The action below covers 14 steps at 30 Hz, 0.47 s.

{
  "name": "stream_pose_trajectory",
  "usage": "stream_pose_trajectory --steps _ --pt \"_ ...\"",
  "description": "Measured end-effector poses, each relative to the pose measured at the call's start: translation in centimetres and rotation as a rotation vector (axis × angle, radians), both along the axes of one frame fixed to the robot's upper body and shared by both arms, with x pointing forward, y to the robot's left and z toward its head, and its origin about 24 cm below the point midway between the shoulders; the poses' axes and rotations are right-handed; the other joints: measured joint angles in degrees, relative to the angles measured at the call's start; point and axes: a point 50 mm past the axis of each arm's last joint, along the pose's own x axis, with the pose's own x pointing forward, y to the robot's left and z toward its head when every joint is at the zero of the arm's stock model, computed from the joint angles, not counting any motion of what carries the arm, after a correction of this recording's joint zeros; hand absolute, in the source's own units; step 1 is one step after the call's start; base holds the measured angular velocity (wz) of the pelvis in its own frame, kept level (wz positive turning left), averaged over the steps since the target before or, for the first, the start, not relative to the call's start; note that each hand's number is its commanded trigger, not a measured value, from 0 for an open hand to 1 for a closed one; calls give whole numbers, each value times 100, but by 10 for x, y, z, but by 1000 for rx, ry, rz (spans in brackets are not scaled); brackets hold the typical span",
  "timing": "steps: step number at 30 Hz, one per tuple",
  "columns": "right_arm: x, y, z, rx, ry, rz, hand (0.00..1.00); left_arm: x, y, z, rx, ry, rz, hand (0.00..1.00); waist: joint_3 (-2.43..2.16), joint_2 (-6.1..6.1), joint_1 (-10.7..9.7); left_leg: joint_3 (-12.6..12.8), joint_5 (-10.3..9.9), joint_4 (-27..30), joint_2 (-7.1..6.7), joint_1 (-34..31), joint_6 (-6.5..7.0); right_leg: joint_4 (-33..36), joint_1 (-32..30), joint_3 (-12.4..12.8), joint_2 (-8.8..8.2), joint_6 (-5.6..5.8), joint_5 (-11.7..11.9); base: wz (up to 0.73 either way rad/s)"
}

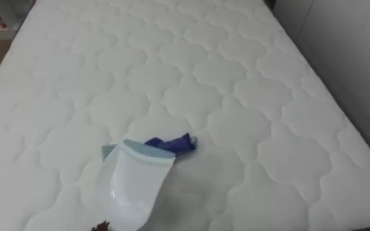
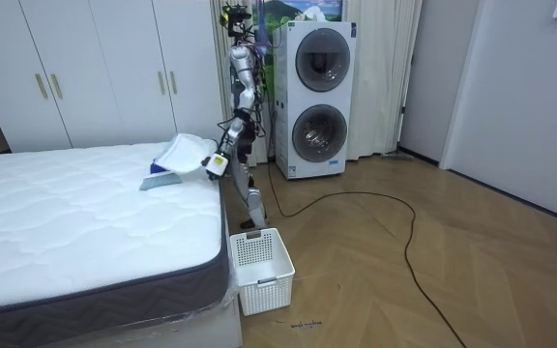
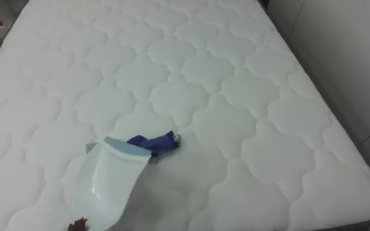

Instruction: Clean bed

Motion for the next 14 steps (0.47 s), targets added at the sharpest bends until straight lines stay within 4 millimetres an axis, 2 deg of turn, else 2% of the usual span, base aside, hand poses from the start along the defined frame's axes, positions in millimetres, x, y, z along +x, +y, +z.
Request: stream_pose_trajectory --steps 5,9,10,14 --pt "-22 -6 -5 -16 99 -52 0 -29 12 -7 15 90 125 0 -3 18 3 0 0 1 2 44 0 -22 66 -22 1 2 2 0" --pt "-36 -7 -8 -45 204 14 0 -57 18 -12 34 216 211 0 15 -1 10 0 -1 -28 1 160 1 -38 183 -13 1 3 0 0" --pt "-38 -7 -8 -48 223 28 0 -65 19 -13 37 254 221 0 6 -3 13 2 -2 -46 1 191 2 -30 195 -10 1 6 -1 0" --pt "-43 -6 -10 -32 283 61 0 -74 19 -14 42 316 217 0 3 -15 12 3 -31 -48 4 205 53 15 203 -42 1 22 -11 5"
